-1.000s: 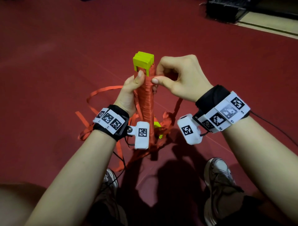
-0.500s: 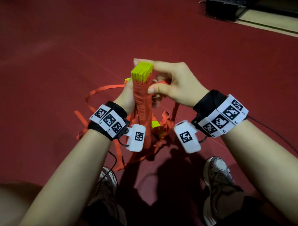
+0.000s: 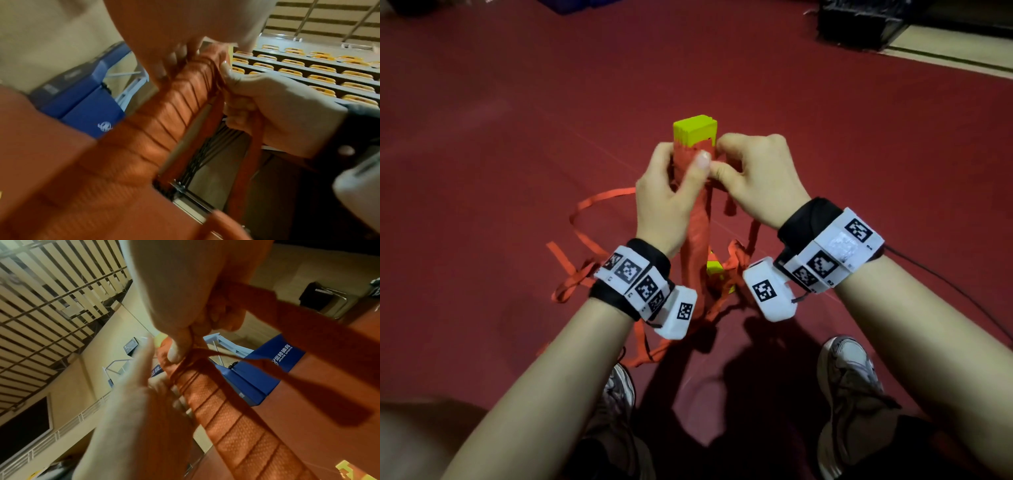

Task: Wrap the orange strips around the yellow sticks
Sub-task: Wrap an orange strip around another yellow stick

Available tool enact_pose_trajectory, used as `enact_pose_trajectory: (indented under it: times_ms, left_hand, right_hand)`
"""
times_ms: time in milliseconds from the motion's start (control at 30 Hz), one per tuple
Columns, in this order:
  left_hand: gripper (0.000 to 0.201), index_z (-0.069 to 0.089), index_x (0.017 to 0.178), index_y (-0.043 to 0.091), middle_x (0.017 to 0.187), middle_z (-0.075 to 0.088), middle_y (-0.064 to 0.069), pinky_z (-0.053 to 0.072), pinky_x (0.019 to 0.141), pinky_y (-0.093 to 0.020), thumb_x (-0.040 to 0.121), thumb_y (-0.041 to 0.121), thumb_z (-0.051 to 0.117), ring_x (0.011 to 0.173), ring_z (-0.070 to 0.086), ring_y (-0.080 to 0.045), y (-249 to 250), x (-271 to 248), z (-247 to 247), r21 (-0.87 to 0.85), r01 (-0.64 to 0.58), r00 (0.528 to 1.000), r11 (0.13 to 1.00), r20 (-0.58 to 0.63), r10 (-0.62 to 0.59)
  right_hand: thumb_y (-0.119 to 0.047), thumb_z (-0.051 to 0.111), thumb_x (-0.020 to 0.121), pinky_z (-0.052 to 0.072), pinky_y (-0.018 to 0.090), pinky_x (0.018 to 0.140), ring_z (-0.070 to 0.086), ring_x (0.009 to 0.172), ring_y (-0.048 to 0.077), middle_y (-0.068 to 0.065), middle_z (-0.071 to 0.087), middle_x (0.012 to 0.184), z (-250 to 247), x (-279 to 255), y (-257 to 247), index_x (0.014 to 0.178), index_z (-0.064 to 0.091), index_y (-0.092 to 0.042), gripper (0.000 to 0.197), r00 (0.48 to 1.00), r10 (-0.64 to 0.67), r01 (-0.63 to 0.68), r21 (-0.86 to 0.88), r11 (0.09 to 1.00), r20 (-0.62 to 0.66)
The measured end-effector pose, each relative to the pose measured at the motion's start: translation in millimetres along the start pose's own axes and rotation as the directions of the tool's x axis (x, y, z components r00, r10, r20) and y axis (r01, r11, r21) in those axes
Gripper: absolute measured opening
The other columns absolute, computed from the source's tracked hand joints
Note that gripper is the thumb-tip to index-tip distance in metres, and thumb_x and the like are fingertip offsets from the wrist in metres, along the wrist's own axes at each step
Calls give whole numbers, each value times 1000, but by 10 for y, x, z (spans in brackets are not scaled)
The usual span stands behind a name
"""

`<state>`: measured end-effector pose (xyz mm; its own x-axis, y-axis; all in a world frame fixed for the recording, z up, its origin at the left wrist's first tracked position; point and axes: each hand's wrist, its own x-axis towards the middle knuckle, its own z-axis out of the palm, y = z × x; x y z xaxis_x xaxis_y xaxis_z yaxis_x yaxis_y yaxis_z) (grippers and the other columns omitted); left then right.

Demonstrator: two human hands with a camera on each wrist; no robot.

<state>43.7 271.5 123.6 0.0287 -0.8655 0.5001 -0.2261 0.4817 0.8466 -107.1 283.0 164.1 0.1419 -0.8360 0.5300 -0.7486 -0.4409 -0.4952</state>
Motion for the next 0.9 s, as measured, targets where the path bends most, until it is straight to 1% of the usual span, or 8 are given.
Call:
enact_pose_trajectory:
  times_ms: [100,200,267,367,567,700,800,900]
  left_hand:
    - [21,60,102,27,89,68,10,52,81,-38,90,43,65,83,62,-9,-83,-10,65,-169,50,999,984,25,-46]
    - [21,58,103,21,88,66,14,50,79,-31,93,38,63,82,60,-7,-146,67,6,-230,66,998,971,15,-64]
    - [20,56,102,18,80,63,20,45,75,-18,95,36,61,76,56,5,-146,110,-41,-186,64,998,981,13,-63]
    - [24,56,101,21,80,57,17,43,72,-15,91,42,60,72,52,8,-119,111,-39,-161,53,998,985,22,-51]
    - [22,57,103,26,88,61,16,45,79,-19,92,44,61,80,57,4,-104,81,6,-133,47,997,990,73,-38]
    - [18,57,97,25,82,61,14,46,75,-18,96,42,59,74,57,8,-104,234,-150,-80,76,994,994,-75,-82]
    - [31,58,92,23,80,65,-7,52,70,-46,92,54,60,72,61,-19,-48,367,-235,-119,65,989,991,-124,-80]
    - [26,58,93,23,83,63,-10,52,70,-50,92,48,64,72,59,-24,41,387,-177,-135,27,992,990,-118,-43]
  right_hand:
    - [-19,58,90,45,38,66,46,56,22,-10,50,62,-36,1,-27,95,68,-6,17,997,-23,19,58,998,76]
    - [-3,51,90,53,22,62,66,52,12,0,68,68,-92,-9,-69,115,68,-10,32,970,66,-106,160,981,236]
    - [-5,51,80,53,22,64,66,57,16,5,72,73,-129,10,-79,104,72,-16,34,960,109,-141,108,984,259]
    - [-18,50,67,50,32,75,61,80,35,6,68,80,-194,69,-59,81,64,-25,21,967,219,-199,-147,969,133]
    - [-16,50,77,49,43,82,61,99,45,17,69,98,-312,112,98,102,71,-22,33,941,326,-336,-342,877,-90]
    - [-22,48,85,49,45,83,60,102,46,24,67,103,-734,274,493,104,70,-13,31,865,398,-495,-390,777,-306]
    - [-21,42,70,51,41,83,66,94,34,13,73,91,-909,356,585,83,72,-16,33,842,441,-507,-175,844,-311]
    - [-14,62,74,57,39,75,66,80,16,-1,71,83,-549,266,325,82,71,-22,14,874,460,-483,360,798,155]
